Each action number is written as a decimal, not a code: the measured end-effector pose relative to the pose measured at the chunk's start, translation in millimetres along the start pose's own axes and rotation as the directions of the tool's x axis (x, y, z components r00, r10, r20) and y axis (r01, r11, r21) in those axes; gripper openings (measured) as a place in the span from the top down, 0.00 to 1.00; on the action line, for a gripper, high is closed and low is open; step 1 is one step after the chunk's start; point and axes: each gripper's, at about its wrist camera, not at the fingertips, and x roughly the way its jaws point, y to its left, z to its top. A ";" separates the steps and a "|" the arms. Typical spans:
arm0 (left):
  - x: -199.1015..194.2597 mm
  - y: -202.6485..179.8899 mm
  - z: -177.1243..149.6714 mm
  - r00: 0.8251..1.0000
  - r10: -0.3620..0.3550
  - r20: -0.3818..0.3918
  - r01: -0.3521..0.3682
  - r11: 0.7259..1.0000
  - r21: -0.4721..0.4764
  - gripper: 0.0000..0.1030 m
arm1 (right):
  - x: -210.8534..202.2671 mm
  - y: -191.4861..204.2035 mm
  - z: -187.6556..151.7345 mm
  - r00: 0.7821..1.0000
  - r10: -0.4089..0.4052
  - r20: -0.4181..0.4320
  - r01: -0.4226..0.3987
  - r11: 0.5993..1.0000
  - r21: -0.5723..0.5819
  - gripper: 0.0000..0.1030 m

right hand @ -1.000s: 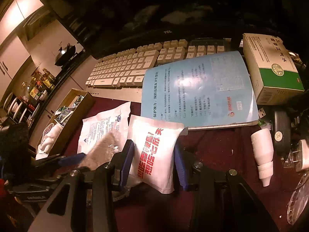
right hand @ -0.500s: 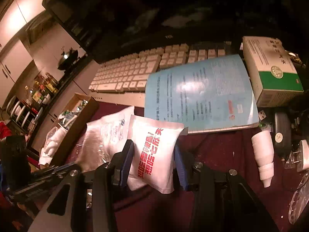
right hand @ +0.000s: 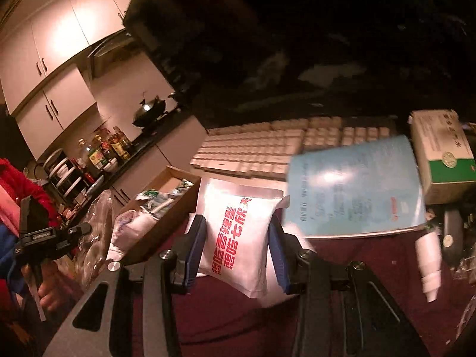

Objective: Organize soft objects
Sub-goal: 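Lift the clear bag with the left gripper and carry it toward the tray, then lower the clear bag and red-print packet into the tray and open both grippers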

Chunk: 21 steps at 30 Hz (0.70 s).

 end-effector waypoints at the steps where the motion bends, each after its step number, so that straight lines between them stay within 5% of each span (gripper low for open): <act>1: -5.5 7.4 4.7 1.000 0.007 0.016 -0.007 1.000 -0.011 0.94 | 6.1 11.8 3.0 1.000 0.027 -0.016 -0.027 1.000 -0.016 0.60; 11: 5.3 51.6 46.2 0.991 0.117 0.059 -0.121 0.989 0.080 0.94 | 81.6 123.0 18.8 0.980 0.143 -0.141 -0.165 0.973 -0.159 0.60; 21: 48.6 68.6 62.5 0.976 0.215 0.043 -0.219 0.960 0.177 0.94 | 153.8 157.5 19.2 0.964 0.166 -0.205 -0.184 0.981 -0.067 0.60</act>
